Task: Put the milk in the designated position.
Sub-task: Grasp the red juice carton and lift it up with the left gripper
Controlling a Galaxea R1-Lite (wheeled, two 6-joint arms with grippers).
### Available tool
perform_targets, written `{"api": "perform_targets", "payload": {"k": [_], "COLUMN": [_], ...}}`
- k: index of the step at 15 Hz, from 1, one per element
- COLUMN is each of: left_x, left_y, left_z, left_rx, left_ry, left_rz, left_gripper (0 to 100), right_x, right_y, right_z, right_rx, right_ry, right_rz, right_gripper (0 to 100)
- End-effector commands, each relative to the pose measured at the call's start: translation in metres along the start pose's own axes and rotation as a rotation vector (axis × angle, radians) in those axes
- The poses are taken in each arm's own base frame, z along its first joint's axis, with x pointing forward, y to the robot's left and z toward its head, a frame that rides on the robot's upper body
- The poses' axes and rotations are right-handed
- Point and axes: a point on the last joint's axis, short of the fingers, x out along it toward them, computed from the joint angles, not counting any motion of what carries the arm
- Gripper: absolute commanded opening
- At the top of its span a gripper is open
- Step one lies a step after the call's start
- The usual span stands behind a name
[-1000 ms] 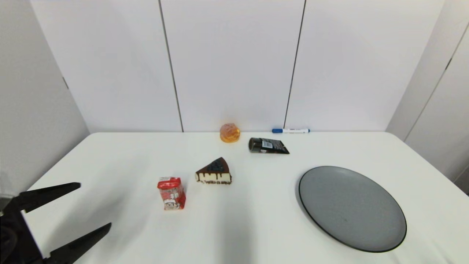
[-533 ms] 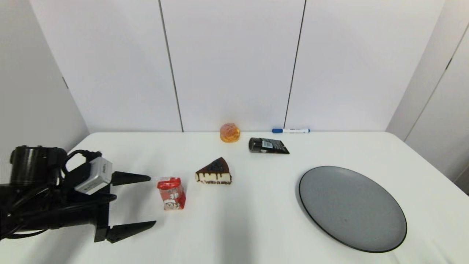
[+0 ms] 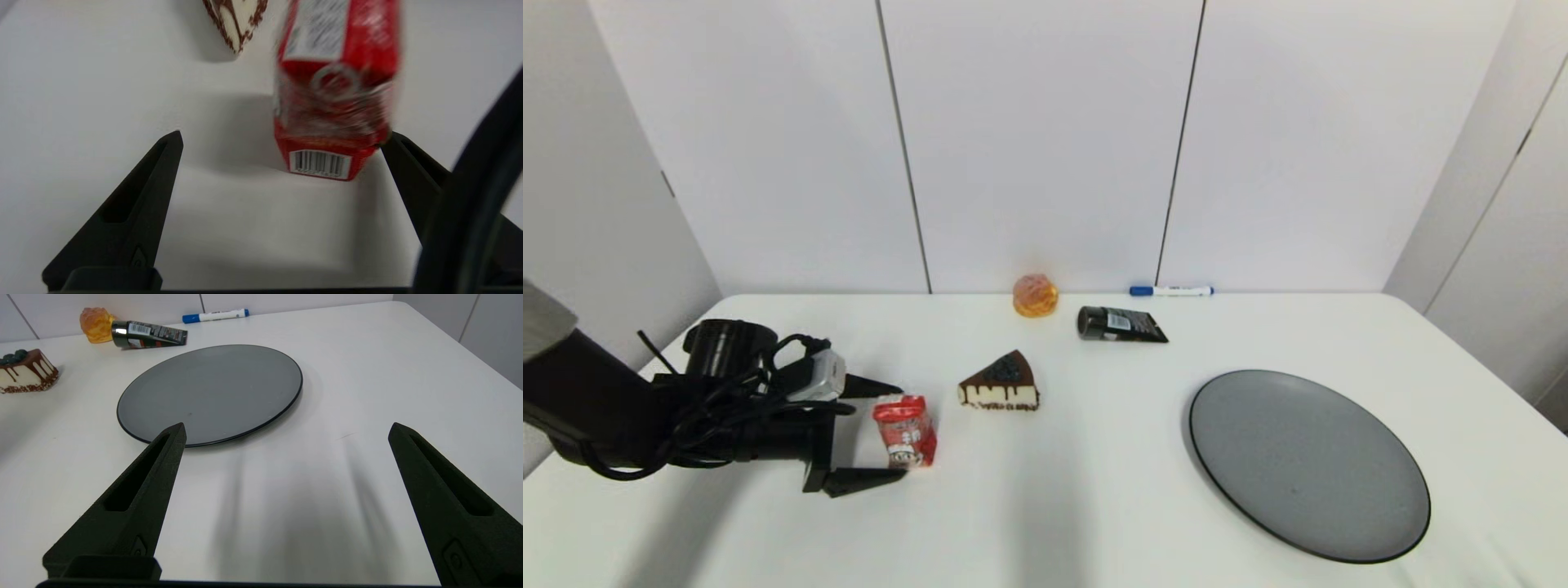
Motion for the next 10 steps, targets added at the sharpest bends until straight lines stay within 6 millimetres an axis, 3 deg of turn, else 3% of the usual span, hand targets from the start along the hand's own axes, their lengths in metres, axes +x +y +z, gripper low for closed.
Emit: {"api": "perform_targets", "payload": {"k": [1, 10], "left_x": [0.012, 0.017], "left_y": [0.005, 0.009], "left_z": [-0.018, -0.006], "left_rx": [-0.039, -0.029], "left_ry": [0.008, -0.036], "left_rz": [-0.030, -0.070], "left_gripper": [100, 100], "right_x": [0.000, 0.000], "right_y": [0.000, 0.000], "right_z": [0.000, 0.000], "right_rx": [0.001, 0.000], "right_ry": [0.002, 0.000], "right_rz": [0.000, 0.000], "right_gripper": [100, 100]}}
